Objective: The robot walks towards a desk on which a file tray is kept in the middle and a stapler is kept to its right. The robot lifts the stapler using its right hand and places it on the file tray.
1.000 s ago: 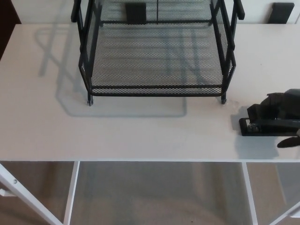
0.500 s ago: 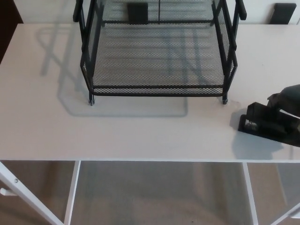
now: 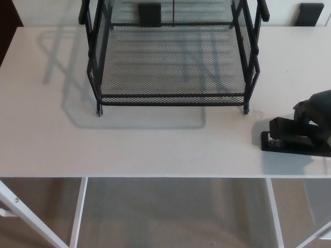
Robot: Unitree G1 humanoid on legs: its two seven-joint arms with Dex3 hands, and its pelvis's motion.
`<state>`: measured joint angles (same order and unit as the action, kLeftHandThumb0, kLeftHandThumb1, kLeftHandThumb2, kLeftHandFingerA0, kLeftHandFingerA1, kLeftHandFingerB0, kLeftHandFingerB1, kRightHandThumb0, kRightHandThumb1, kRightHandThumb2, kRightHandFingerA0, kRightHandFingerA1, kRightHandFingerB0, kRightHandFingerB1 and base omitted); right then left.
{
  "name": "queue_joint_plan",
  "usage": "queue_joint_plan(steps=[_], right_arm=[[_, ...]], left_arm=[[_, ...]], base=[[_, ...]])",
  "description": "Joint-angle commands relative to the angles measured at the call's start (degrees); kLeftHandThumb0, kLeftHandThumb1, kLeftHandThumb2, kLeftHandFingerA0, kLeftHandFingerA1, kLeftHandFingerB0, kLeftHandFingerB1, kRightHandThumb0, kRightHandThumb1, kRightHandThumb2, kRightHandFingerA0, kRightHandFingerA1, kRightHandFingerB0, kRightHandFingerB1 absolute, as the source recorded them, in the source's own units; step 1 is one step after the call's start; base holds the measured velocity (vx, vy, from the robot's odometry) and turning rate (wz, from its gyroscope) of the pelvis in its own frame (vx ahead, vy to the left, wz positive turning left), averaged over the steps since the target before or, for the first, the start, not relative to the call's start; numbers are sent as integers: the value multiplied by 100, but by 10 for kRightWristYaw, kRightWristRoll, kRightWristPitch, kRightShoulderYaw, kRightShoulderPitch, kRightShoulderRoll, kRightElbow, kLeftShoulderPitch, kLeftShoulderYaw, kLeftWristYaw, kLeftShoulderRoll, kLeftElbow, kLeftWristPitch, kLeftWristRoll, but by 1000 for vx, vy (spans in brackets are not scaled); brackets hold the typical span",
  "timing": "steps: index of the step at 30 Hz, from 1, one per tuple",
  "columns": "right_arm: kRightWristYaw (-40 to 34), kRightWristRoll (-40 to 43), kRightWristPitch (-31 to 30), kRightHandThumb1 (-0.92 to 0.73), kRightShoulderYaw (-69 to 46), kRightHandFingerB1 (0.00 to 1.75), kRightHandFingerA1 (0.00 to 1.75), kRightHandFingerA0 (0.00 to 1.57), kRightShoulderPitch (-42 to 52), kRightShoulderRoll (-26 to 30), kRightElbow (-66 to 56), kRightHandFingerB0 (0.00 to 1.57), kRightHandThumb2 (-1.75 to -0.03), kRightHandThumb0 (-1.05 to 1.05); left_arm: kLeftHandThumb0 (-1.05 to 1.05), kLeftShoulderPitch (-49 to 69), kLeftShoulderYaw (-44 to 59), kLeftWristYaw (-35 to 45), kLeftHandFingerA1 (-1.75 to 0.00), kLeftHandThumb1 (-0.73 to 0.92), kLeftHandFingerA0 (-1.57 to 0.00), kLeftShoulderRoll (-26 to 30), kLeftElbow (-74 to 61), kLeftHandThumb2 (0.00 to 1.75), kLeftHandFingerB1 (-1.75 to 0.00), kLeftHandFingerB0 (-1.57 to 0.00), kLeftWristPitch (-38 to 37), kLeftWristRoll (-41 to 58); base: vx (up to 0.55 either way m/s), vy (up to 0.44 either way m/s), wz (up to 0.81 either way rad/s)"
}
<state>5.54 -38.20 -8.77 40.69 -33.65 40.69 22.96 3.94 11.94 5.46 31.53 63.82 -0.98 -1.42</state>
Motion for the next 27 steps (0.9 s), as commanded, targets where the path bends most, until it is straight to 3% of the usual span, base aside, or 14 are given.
queue_joint_plan(steps=[1, 3, 4, 7, 8, 12, 14, 15, 16, 18, 21, 23, 26, 27], right_arm=[[-431, -77, 159, -55, -37, 120, 150, 90, 116, 12, 77, 88, -69, -12], [-451, -65, 164, -52, -55, 117, 153, 92, 129, 7, 74, 89, -74, -12], [-461, -60, 169, -54, -62, 124, 160, 87, 130, 5, 77, 86, -79, -11], [-409, -18, 142, -51, -120, 155, 175, 87, 136, -5, 14, 77, -87, -9], [-405, -18, 139, -53, -126, 155, 175, 88, 136, -4, 7, 75, -82, -10], [-359, -5, 109, -48, -184, 115, 136, 123, 119, 8, -55, 94, -98, -18], [-335, -1, 99, -47, -208, 115, 134, 122, 107, 16, -75, 95, -99, -16], [-330, -1, 99, -48, -213, 114, 134, 121, 105, 16, -78, 94, -99, -16], [-317, -2, 99, -56, -225, 136, 166, 90, 100, 25, -86, 79, -88, -12], [-309, -2, 105, -54, -241, 142, 166, 89, 93, 33, -90, 78, -91, -10], [-278, 19, 111, -59, -285, 149, 168, 84, 86, 41, -106, 71, -92, -10], [-285, 8, 117, -57, -303, 150, 169, 85, 75, 42, -108, 73, -92, -13], [-287, 7, 137, -47, -335, 121, 136, 119, 55, 44, -124, 95, -104, -17], [-277, 4, 130, -49, -342, 121, 136, 120, 48, 43, -131, 93, -103, -20]], left_arm=[[-84, -15, -23, 7, -59, 92, -30, 23, 48, 72, -35, -1, -4, -24], [-85, -13, -26, 0, -59, 92, -35, 24, 54, 72, -36, -1, -2, -28], [-87, -12, -25, 2, -63, 75, -32, 24, 53, 114, -38, -1, -3, -26], [-85, -6, -28, 0, -58, 92, -34, 25, 54, 70, -34, 0, -4, -28], [-84, -6, -28, 0, -63, 73, -31, 25, 55, 113, -39, -1, -4, -27], [-86, 5, -31, -5, -63, 74, -32, 24, 54, 114, -38, -1, -8, -28], [-84, 13, -25, 3, -63, 73, -30, 24, 46, 114, -40, -1, -9, -18], [-87, 14, -23, 5, -60, 92, -33, 24, 47, 71, -34, 0, -9, -16], [-85, 17, -23, 4, -63, 74, -30, 25, 51, 114, -40, -2, -15, -16], [-88, 21, -26, 0, -59, 92, -29, 26, 53, 72, -37, -5, -20, -20], [-86, 29, -26, 3, -63, 73, -29, 28, 50, 114, -40, -2, -21, -18], [-88, 30, -25, 6, -58, 92, -29, 30, 57, 73, -36, -1, -21, -15], [-87, 34, -28, 1, -63, 75, -31, 32, 59, 115, -40, -1, -19, -17], [-89, 32, -20, 8, -60, 92, -30, 31, 61, 72, -37, -2, -18, -8]], base=[[0, 0, 0], [0, 0, 0], [0, 0, 0], [0, 0, 0], [0, 0, 0], [0, 0, 0], [0, 0, 0], [0, 0, 0], [0, 0, 0], [0, 0, 0], [0, 0, 0], [0, 0, 0], [0, 0, 0], [0, 0, 0]])
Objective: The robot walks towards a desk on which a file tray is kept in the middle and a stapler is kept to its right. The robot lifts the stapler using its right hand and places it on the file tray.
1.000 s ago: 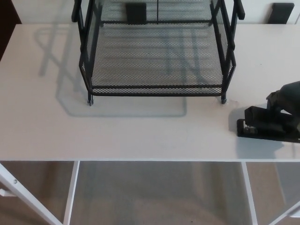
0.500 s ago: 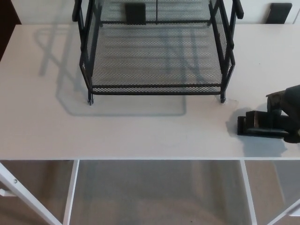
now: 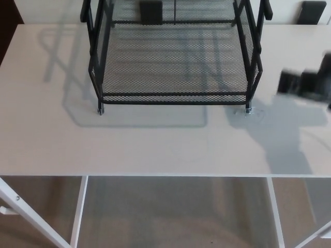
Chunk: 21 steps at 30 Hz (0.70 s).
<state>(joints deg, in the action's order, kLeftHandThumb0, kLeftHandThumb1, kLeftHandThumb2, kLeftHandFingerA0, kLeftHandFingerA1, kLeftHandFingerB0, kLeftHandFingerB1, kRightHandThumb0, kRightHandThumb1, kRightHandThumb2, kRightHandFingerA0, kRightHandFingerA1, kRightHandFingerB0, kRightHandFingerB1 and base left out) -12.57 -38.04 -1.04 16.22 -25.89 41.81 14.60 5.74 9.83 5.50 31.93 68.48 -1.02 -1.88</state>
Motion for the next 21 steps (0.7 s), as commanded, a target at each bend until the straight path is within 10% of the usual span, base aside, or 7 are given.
queue_joint_plan(steps=[1, 7, 8, 9, 11, 16, 21], right_arm=[[-93, -1, 54, -49, -101, 121, 136, 120, -27, 29, -49, 93, -103, -20], [-25, -7, 39, -64, -125, 156, 175, 88, -126, 29, -69, 65, -91, -20], [-28, -4, 43, -63, -127, 156, 175, 89, -154, 22, -62, 68, -93, -20], [-33, -9, 55, -57, -121, 156, 175, 87, -192, 20, -50, 70, -100, -17], [-29, -18, 53, -56, -113, 160, 175, 90, -223, 17, -47, 71, -102, -19], [76, -22, -7, -55, -77, 128, 172, 94, -300, -16, -87, 80, -91, -21], [96, -11, -13, -60, -45, 157, 175, 88, -327, -85, -69, 69, -98, -20]], left_arm=[[-89, 16, 2, 9, -60, 92, -30, 27, 15, 72, -37, -2, -18, -3], [-86, 21, -4, 2, -59, 92, -31, 28, 15, 74, -36, 0, -24, -6], [-84, 23, -6, -1, -64, 74, -31, 29, 14, 115, -43, -2, -25, -8], [-85, 22, -6, -2, -63, 74, -32, 30, 19, 115, -42, -2, -27, -9], [-86, 22, -8, -3, -58, 91, -31, 30, 19, 76, -37, 0, -25, -10], [-87, 18, -7, 1, -59, 91, -30, 31, 13, 75, -40, -1, -20, -8], [-89, 17, -8, 1, -59, 92, -31, 27, 23, 74, -38, -2, -29, -8]], base=[[0, 0, 0], [0, 0, 0], [0, 0, 0], [0, 0, 0], [0, 0, 0], [0, 0, 0], [0, 0, 0]])
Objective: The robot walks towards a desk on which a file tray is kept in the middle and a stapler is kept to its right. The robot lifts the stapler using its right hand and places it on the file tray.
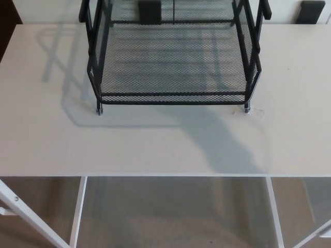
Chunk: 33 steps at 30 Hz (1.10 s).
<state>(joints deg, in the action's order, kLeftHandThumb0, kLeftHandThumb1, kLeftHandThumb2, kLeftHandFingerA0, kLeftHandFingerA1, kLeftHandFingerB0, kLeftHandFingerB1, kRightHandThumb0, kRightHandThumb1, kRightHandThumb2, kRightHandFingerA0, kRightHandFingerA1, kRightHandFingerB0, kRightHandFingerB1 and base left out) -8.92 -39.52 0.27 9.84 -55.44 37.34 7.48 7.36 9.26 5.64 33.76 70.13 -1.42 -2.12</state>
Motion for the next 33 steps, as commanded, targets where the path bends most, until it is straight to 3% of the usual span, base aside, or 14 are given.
queue_joint_plan(steps=[1, 8, 10, 11, 13, 15, 17, 18, 19, 20, 27, 28, 29, 33], right_arm=[[86, 7, -35, -64, 36, 148, 175, 104, -39, -60, 7, 69, -97, -16], [167, -33, -77, -64, 115, 135, 170, 105, -62, -130, 37, 74, -74, -18], [176, -40, -87, -62, 127, 145, 175, 82, -67, -142, 50, 70, -83, -20], [200, -43, -96, -65, 144, 82, 167, 85, -76, -154, 63, 86, -65, -26], [183, -48, -89, -65, 156, 104, 171, 87, -79, -171, 88, 81, -61, -27], [193, -56, -91, -64, 170, 135, 172, 101, -86, -178, 107, 74, -74, -20], [206, -50, -97, -66, 177, 155, 173, 79, -91, -193, 130, 69, -80, -20], [218, -35, -102, -66, 177, 155, 173, 79, -94, -207, 148, 70, -85, -18], [219, -25, -101, -66, 173, 155, 173, 79, -93, -214, 155, 70, -85, -18], [226, -22, -108, -65, 172, 156, 174, 78, -94, -221, 162, 69, -84, -19], [268, -39, -150, -78, 204, 143, 169, 73, -106, -273, 251, 61, -66, -23], [263, -44, -149, -59, 209, 112, 131, 104, -105, -276, 258, 75, -96, -34], [246, -61, -137, -72, 226, 142, 169, 83, -101, -275, 268, 65, -64, -24], [239, -73, -139, -67, 254, 90, 167, 74, -85, -282, 282, 74, -59, -30]], left_arm=[[-89, -1, 1, 3, -60, 92, -31, 8, 9, 72, -37, -1, -25, -2], [-86, -3, -2, -3, -58, 92, -32, 1, 6, 73, -37, -2, -24, -3], [-85, -4, -7, -1, -57, 92, -31, 3, 8, 74, -38, -3, -25, -8], [-86, -3, -13, -3, -63, 74, -31, 4, 4, 116, -46, -3, -25, -14], [-85, -3, -13, -2, -63, 74, -31, 4, 5, 115, -47, -3, -29, -12], [-87, -6, -6, 2, -59, 91, -30, 1, 6, 74, -40, -1, -28, -2], [-86, -7, -12, 0, -60, 92, -31, 2, 6, 74, -40, -1, -29, -7], [-84, -9, -12, 0, -63, 74, -31, 2, 7, 115, -42, -2, -29, -7], [-84, -11, -14, -2, -63, 74, -31, 2, 8, 115, -42, -2, -28, -9], [-86, -12, -14, -2, -59, 92, -33, 1, 8, 73, -37, -1, -28, -8], [-89, -16, -21, -6, -59, 92, -32, -4, 8, 74, -39, -2, -27, -10], [-87, -14, -23, -10, -63, 73, -32, -4, 5, 116, -43, -3, -26, -13], [-89, -13, -25, -9, -59, 92, -34, -5, 3, 74, -39, -2, -26, -13], [-84, -14, -14, -2, -58, 92, -30, -11, 4, 73, -37, -2, -24, -1]], base=[[0, 0, 0], [0, 0, 0], [0, 0, 0], [0, 0, 0], [0, 0, 0], [0, 0, 0], [0, 0, 0], [0, 0, 0], [0, 0, 0], [0, 0, 0], [0, 0, 0], [0, 0, 0], [0, 0, 0], [0, 0, 0]])
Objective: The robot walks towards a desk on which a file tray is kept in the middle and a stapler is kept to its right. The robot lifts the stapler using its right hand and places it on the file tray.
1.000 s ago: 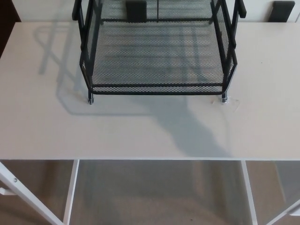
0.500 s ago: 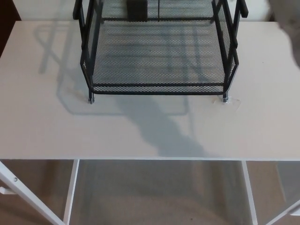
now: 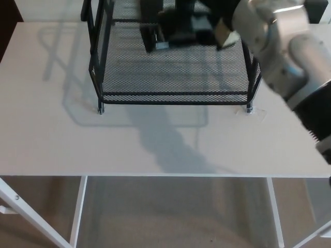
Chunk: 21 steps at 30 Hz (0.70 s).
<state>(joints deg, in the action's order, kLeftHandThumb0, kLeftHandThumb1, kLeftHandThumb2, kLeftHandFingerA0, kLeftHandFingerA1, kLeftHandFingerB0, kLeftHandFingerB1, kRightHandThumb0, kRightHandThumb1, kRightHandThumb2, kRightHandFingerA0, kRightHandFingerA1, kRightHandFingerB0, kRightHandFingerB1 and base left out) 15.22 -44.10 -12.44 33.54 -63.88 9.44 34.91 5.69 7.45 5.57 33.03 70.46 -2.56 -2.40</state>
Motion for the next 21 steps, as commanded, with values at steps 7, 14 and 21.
queue_joint_plan(steps=[7, 14, 21], right_arm=[[-8, -53, -19, -74, 53, 97, 164, 77, -4, -9, 41, 68, -66, -37], [-61, -49, -1, -66, 38, 58, 153, 76, 8, -13, 40, 73, -64, -36], [55, -59, -19, -61, 54, 15, 0, 0, -50, -13, 35, 0, -79, -66]], left_arm=[[-86, 3, 2, -2, -60, 92, -31, -2, 10, 72, -37, -2, -19, -3], [-90, 3, 8, -7, -60, 92, -32, -6, 5, 72, -37, 0, -15, 1], [-90, 8, 1, -8, -60, 91, -33, -4, 0, 75, -37, 0, -18, -10]], base=[[0, 0, 0], [0, 0, 0], [0, 0, 0]])
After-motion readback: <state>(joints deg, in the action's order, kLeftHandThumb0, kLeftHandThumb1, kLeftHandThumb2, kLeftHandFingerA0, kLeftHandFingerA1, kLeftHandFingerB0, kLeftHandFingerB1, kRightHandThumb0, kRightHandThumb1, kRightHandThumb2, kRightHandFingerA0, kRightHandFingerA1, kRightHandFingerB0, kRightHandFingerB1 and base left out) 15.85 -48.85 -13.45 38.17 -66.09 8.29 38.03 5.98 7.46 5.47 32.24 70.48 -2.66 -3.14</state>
